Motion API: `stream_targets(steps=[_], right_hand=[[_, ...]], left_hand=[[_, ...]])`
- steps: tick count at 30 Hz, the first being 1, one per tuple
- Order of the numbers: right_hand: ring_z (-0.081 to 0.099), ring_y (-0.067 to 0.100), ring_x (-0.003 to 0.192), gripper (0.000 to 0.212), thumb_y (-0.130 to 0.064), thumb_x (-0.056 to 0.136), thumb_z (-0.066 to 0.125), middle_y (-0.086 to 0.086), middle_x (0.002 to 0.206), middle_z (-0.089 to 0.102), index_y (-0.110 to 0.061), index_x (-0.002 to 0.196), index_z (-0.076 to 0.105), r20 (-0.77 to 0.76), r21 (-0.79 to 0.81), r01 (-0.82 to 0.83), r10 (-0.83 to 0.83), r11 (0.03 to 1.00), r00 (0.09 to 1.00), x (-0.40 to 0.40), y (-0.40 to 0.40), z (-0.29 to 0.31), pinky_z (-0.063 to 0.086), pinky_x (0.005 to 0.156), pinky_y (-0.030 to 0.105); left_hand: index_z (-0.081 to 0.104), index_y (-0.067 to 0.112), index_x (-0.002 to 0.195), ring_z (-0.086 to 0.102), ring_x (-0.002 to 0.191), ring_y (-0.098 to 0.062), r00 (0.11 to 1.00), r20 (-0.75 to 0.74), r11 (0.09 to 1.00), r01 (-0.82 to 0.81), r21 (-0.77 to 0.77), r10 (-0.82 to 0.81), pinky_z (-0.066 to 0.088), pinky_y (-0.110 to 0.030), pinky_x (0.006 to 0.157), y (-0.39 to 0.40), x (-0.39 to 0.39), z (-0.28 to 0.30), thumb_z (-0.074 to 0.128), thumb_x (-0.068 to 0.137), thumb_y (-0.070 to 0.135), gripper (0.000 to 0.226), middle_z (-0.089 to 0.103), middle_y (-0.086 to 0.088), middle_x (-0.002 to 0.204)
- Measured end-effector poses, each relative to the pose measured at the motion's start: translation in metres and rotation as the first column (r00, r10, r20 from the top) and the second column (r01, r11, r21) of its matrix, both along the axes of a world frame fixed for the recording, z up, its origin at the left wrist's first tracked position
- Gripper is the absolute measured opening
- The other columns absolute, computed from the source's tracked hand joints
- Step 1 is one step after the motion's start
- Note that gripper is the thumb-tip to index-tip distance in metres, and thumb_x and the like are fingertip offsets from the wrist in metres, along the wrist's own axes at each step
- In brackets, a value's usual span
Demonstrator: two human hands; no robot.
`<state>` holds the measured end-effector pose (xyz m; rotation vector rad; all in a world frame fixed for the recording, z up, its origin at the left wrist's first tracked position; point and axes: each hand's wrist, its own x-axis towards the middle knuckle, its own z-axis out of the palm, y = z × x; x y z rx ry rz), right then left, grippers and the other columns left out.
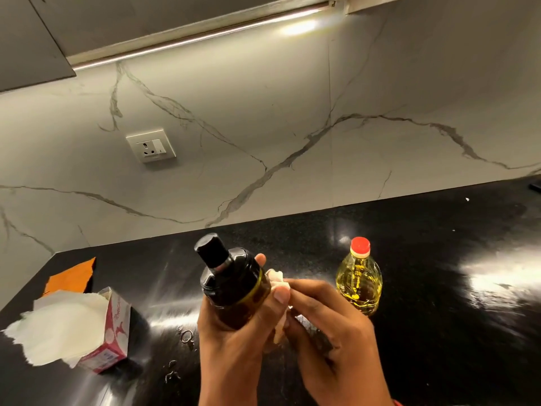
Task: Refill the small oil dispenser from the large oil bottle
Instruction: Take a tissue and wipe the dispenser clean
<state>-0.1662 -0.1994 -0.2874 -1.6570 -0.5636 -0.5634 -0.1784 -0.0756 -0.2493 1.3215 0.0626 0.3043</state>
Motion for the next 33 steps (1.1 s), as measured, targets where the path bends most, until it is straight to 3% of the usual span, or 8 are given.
stream_targets(steps=[4,6,9,14,22,27,30,33], right_hand=[[0.069,0.007,0.110,0.032,-0.012,0.092,0.073,-0.013,0.117,0.070,-0.019,0.123,0.075,0.029,0.008,0.006,-0.006,1.000,1.000,0.010,-0.003,0.004,0.059,0.084,0.022],[0.071,0.008,0.108,0.032,-0.006,0.090,0.075,-0.014,0.115,0.071,-0.019,0.118,0.077,0.008,0.022,-0.005,0.005,1.000,1.000,0.017,-0.006,0.006,0.060,0.084,0.025],[0.073,0.009,0.103,0.029,0.001,0.088,0.075,-0.014,0.109,0.074,-0.017,0.112,0.079,-0.053,0.037,-0.016,0.018,0.999,0.998,0.028,-0.010,0.002,0.062,0.081,0.031],[0.074,0.007,0.093,0.029,0.000,0.085,0.079,-0.014,0.101,0.075,-0.018,0.107,0.081,-0.043,-0.003,0.029,-0.030,1.000,0.999,0.027,-0.014,-0.007,0.062,0.072,0.030],[0.074,0.011,0.105,0.023,0.002,0.087,0.077,0.000,0.110,0.077,-0.005,0.108,0.078,0.081,0.106,0.031,-0.040,0.994,0.996,0.037,-0.014,0.025,0.062,0.086,0.032],[0.073,0.007,0.101,0.026,0.002,0.085,0.080,-0.006,0.105,0.077,-0.011,0.107,0.080,0.055,0.041,0.083,-0.085,0.996,0.995,0.035,-0.013,0.010,0.063,0.082,0.032],[0.073,0.005,0.098,0.026,0.002,0.084,0.080,-0.009,0.103,0.076,-0.013,0.105,0.081,0.049,0.038,0.097,-0.098,0.995,0.994,0.021,-0.009,0.005,0.062,0.079,0.027],[0.073,0.007,0.098,0.024,0.002,0.085,0.079,-0.007,0.103,0.076,-0.012,0.105,0.080,0.073,0.070,0.098,-0.103,0.993,0.992,0.015,-0.004,0.013,0.061,0.078,0.025]], left_hand=[[0.070,0.008,0.118,0.078,0.089,-0.020,1.000,-0.001,0.999,0.007,0.033,-0.007,0.060,-0.026,0.061,-0.001,0.001,0.003,0.100,0.031,0.052,0.102,0.079,-0.006,0.106],[0.070,0.011,0.117,0.078,0.084,-0.019,1.000,0.003,0.998,0.016,0.068,-0.016,0.061,-0.028,0.059,-0.003,0.003,0.004,0.101,0.036,0.038,0.091,0.080,-0.004,0.102],[0.074,0.022,0.109,0.077,0.076,-0.013,1.000,-0.002,0.997,0.032,0.068,-0.032,0.061,-0.028,0.058,-0.004,0.007,0.005,0.085,0.058,0.010,0.054,0.079,0.002,0.093],[0.076,0.045,0.095,0.077,0.094,-0.016,0.999,0.049,0.996,-0.017,0.087,0.013,0.060,-0.024,0.066,-0.002,0.015,0.012,0.083,0.060,0.018,0.046,0.079,0.004,0.104],[0.070,0.022,0.113,0.075,0.089,-0.026,1.000,0.025,0.998,0.007,0.062,-0.009,0.060,-0.034,0.068,-0.012,0.015,0.011,0.090,0.053,0.033,0.064,0.076,-0.007,0.098],[0.068,0.011,0.116,0.076,0.081,-0.014,0.997,0.078,0.999,-0.016,0.034,0.013,0.059,-0.025,0.062,-0.010,0.021,0.024,0.093,0.059,0.011,0.061,0.079,-0.002,0.095],[0.068,0.010,0.116,0.076,0.075,-0.012,0.997,0.080,0.999,-0.025,0.047,0.021,0.057,-0.023,0.058,-0.010,0.020,0.024,0.089,0.066,0.012,0.054,0.079,-0.001,0.089],[0.069,0.018,0.117,0.077,0.087,-0.017,0.998,0.060,0.998,-0.032,0.046,0.029,0.059,-0.026,0.063,-0.010,0.012,0.018,0.089,0.062,0.031,0.060,0.078,-0.002,0.102]])
